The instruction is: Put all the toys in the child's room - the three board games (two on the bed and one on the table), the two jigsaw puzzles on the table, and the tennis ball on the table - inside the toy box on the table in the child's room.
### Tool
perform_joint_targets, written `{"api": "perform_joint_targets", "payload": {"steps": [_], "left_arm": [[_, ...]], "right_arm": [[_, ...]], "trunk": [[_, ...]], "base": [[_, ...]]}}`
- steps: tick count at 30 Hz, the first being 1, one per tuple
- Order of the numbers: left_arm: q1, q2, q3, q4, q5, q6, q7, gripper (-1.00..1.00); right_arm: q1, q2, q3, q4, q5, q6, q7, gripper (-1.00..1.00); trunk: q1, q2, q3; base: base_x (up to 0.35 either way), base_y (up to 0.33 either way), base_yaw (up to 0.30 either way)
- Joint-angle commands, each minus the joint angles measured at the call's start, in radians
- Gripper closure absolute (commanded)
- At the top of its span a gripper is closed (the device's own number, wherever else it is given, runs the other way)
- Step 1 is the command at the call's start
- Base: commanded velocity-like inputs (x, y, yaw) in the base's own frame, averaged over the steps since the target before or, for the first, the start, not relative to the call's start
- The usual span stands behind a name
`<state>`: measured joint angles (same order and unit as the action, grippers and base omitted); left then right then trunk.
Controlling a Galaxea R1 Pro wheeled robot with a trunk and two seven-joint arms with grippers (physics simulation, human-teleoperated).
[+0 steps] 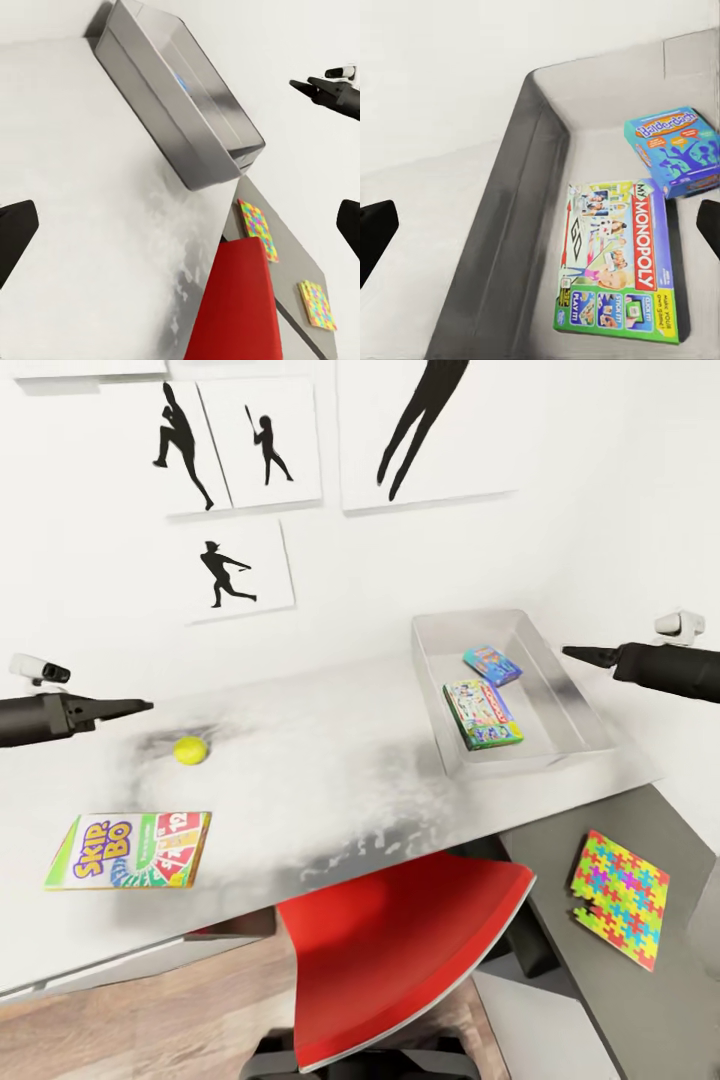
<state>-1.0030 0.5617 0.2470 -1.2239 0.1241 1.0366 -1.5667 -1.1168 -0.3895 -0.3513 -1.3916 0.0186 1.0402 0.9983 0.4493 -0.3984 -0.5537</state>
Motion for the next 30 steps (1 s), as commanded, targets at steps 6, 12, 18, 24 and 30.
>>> {"api": "perform_joint_targets", "payload": {"steps": [6,12,18,24,30], "left_arm": [[0.001,0.04,0.0,0.047,0.0,0.01,-0.004,-1.0],[0.001,0.073,0.0,0.081,0.0,0.01,-0.004,-1.0],[0.001,0.093,0.0,0.093,0.0,0.01,-0.004,-1.0],[0.001,0.104,0.0,0.108,0.0,0.01,-0.004,-1.0],[0.001,0.105,0.0,0.125,0.0,0.01,-0.004,-1.0]], "right_arm": [[0.082,0.0,-0.06,-0.035,-0.013,0.007,0.062,-1.0],[0.126,0.001,-0.1,-0.052,-0.021,0.007,0.121,-1.0],[0.144,0.008,-0.111,-0.059,-0.023,0.007,0.144,-1.0],[0.15,0.018,-0.101,-0.062,-0.022,0.007,0.15,-1.0],[0.152,0.036,-0.071,-0.063,-0.022,0.007,0.152,-1.0]], "trunk": [[0.001,-0.002,0.008],[0.001,-0.002,0.017],[0.001,-0.002,0.026],[0.001,-0.002,0.034],[0.001,-0.002,0.043]], "base": [[0.0,0.0,-0.166],[0.0,0.0,-0.183],[0.0,0.0,-0.188],[-0.093,0.035,-0.193],[-0.151,0.086,-0.19]]}}
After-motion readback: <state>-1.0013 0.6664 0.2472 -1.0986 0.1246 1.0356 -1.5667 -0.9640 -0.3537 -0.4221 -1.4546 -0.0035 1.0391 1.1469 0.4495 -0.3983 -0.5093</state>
